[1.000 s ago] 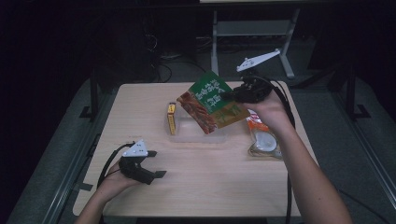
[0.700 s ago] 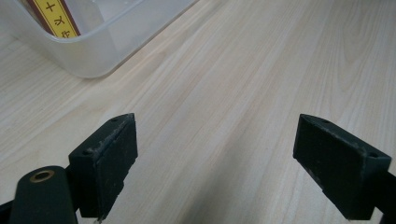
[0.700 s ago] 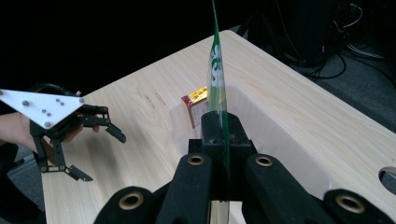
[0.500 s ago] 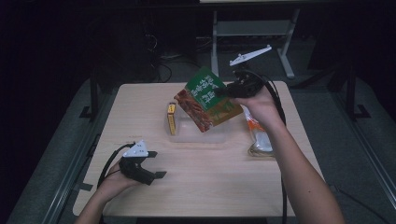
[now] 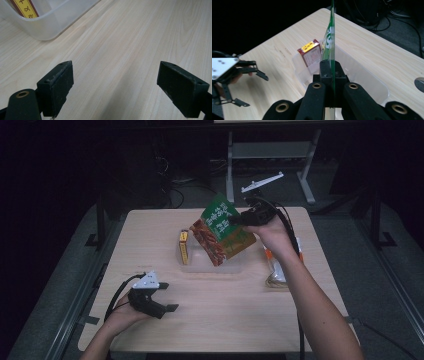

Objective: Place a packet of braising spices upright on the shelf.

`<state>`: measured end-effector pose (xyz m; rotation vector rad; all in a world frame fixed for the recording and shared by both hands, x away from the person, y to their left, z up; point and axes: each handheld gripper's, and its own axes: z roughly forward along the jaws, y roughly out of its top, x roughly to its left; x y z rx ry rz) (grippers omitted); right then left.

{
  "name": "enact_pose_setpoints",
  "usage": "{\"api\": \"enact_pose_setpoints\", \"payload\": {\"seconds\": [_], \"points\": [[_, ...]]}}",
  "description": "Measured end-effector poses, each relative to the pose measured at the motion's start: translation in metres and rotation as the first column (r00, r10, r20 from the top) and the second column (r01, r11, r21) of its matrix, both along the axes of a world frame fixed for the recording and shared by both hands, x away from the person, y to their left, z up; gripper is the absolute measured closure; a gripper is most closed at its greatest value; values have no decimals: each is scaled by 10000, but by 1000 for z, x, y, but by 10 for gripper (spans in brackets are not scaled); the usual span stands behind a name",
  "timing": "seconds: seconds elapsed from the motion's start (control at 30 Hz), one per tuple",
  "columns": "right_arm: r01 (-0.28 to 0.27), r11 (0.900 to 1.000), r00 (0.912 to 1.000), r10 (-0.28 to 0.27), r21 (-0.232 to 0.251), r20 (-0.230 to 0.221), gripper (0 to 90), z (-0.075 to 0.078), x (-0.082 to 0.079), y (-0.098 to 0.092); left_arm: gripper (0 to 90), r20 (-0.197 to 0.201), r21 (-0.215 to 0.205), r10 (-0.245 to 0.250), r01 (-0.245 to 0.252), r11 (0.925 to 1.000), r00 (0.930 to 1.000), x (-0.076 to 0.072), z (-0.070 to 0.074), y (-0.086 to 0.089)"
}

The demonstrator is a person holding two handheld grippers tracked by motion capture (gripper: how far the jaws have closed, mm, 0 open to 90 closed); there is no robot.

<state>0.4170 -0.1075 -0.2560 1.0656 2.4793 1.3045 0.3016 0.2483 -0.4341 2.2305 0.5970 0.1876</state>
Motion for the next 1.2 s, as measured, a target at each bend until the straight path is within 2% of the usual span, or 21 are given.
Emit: {"api": "enact_pose_setpoints", "payload": {"seconds": [0.27, 0.4, 0.73, 1.2], "points": [[213, 9997, 9998, -214, -154, -55, 900, -7, 8, 7, 132, 8, 49, -38, 38, 10000, 10000, 0, 0, 0], [482, 9984, 9987, -487, -311, -172, 900, -10, 11, 12, 132, 8, 37, -67, 67, 10000, 10000, 0, 0, 0], [631, 9969, 9974, -646, -476, -315, 900, -19, 19, 20, 132, -19, 27, -94, 94, 10000, 10000, -1, 0, -1], [573, 9965, 9974, -597, -611, -395, 900, -27, 24, 29, 132, -90, 116, -229, 230, 9997, 9997, -1, 0, -1]]}}
